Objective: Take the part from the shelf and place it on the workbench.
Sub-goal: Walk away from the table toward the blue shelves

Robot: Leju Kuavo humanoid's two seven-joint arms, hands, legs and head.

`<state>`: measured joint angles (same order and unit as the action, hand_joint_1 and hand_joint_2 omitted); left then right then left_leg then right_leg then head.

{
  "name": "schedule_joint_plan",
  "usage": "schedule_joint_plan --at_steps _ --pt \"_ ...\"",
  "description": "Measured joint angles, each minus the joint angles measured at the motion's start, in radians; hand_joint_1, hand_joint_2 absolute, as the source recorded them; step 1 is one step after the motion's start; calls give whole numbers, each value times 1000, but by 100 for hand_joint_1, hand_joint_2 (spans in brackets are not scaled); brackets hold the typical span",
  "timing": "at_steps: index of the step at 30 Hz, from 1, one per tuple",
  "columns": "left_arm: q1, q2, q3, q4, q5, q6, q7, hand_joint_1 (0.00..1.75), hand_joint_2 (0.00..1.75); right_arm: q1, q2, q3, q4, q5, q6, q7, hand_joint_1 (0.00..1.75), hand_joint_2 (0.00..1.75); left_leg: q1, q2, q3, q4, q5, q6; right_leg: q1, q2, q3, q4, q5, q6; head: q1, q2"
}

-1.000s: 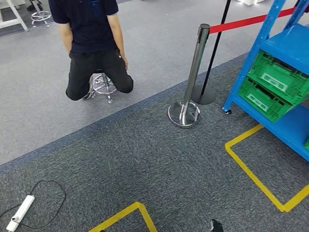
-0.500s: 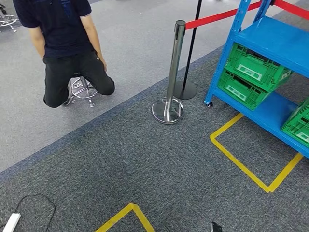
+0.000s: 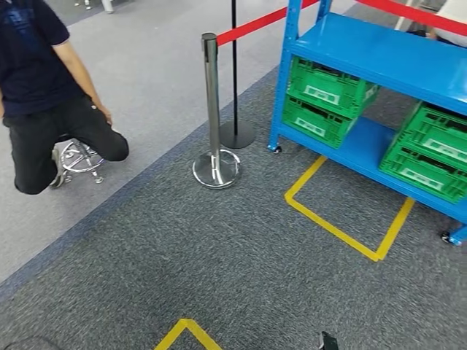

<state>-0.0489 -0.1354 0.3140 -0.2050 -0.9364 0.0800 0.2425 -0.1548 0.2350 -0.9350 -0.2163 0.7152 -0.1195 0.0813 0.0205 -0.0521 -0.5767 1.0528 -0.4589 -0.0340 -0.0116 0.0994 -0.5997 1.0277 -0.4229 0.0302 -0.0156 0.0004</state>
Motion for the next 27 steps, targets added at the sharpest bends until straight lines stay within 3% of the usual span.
schedule_joint_plan --at_steps 2,4,6,8,10,11,12,15,17,19,21,23,25,26,27 --pt "-2 0 -1 0 0 -1 1 0 0 0 0 0 0 0 0 0 0 0 1 -19 18 -44 5 5 1 19 -7 -1 3 13 0 0" --pt "-3 1 -2 0 0 -2 3 0 0 5 0 0 0 0 0 0 0 0 0 -1 17 -45 8 19 -4 31 -16 -7 8 25 -1 0" --pt "-4 1 -5 0 -2 -2 4 0 0 9 0 0 0 0 0 1 0 0 1 20 18 -48 11 32 -2 -2 -36 27 -16 32 3 0" --pt "-2 0 -6 0 -3 -2 4 0 0 7 0 0 0 0 0 1 0 0 -3 44 18 -49 10 39 2 -60 -88 141 -83 34 8 0" --pt "1 1 -7 0 -3 -3 4 0 0 5 0 0 0 0 0 1 0 0 -9 70 18 -49 8 43 2 -86 -140 257 -133 33 9 0" --pt "2 2 -7 0 -4 -3 5 0 0 5 0 0 0 0 0 1 0 0 -11 83 19 -48 7 44 2 -91 -144 271 -131 32 9 0" --pt "2 2 -7 0 -4 -3 5 0 0 6 0 0 0 0 0 1 0 0 -12 94 21 -48 5 44 3 -95 -127 244 -111 30 9 0" --pt "1 2 -7 0 -7 -4 5 0 0 4 0 0 0 -1 -1 1 0 0 -17 121 30 -47 -3 35 8 -144 -19 58 -34 21 9 0" --pt "0 3 -7 0 -8 -5 6 0 0 1 0 0 0 -1 0 0 0 0 -20 135 35 -47 -5 24 12 -157 6 12 -24 12 7 0" --pt "-2 3 -8 0 -10 -5 7 0 0 2 0 0 0 -1 0 0 0 0 -17 146 39 -50 -6 13 12 -136 5 10 -19 0 7 0" --pt "-4 3 -10 0 -13 -5 8 0 0 2 0 0 0 -2 -1 0 0 0 -13 117 30 -23 -31 2 8 -116 5 4 -14 -13 4 0" --pt "-3 3 -11 0 -15 -6 8 0 0 0 0 0 0 -2 -1 0 0 0 -12 74 -19 84 -90 -4 5 -95 6 1 -11 -21 0 0" --pt "-1 3 -13 0 -15 -6 8 0 0 1 0 0 0 -2 -1 0 0 0 -12 61 -83 209 -134 -5 5 -71 5 1 -11 -23 -1 0" --pt "0 3 -14 0 -15 -6 8 0 0 2 0 0 0 -2 -1 0 0 0 -12 59 -100 233 -130 -4 5 -58 6 2 -11 -23 -1 0" --pt "1 3 -14 0 -15 -6 8 0 0 3 0 0 0 -2 -1 0 0 0 -12 57 -98 219 -106 -2 5 -44 6 2 -10 -22 -1 0"
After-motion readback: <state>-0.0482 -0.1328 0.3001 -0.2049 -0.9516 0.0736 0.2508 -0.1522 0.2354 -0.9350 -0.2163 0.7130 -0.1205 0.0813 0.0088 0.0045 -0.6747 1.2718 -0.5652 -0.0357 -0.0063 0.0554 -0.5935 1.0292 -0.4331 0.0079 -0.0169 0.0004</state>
